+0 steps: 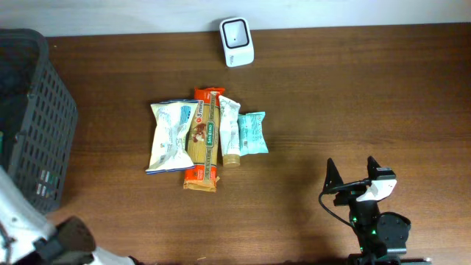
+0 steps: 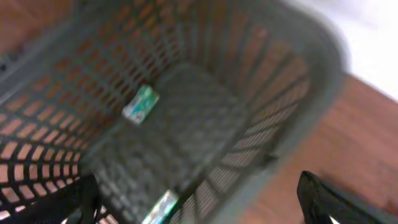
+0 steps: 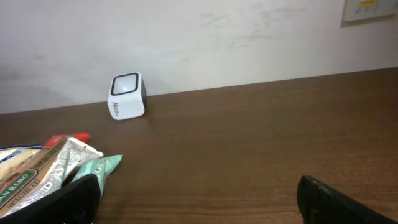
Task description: Scan the item barcode
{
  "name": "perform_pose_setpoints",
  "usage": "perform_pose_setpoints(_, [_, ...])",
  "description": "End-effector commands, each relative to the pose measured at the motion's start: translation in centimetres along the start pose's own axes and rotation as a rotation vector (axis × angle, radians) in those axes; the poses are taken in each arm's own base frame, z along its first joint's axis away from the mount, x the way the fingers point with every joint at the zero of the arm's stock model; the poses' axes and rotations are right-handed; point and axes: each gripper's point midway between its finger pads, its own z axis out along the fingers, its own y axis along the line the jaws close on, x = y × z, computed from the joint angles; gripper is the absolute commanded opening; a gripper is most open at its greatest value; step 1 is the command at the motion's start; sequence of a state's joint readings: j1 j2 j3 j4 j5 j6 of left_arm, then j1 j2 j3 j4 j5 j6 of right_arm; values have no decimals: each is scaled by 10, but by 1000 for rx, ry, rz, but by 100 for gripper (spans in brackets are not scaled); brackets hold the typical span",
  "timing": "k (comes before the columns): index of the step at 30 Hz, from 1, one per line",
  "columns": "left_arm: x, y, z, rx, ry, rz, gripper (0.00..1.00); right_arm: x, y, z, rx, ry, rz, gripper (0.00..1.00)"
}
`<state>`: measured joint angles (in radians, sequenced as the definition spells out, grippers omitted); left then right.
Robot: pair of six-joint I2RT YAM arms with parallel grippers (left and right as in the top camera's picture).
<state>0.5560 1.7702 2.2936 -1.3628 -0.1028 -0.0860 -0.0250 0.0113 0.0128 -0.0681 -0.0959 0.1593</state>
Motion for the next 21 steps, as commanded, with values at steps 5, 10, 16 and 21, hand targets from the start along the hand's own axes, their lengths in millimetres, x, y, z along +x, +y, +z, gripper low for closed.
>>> perform_pose_setpoints(5, [57,38,95,129,342,-21,98,2,-2,0,6,1,8,99])
perform_pose_setpoints(10, [91,77,130,94,490,-114,88,2,-2,0,6,1,8,99])
perform_pose_setpoints(16, [168,92,168,113,693,-116,84,2,-2,0,6,1,8,99])
perform_pose_setpoints(21, [217,87,195,180,758,5,84,2,-2,0,6,1,8,99])
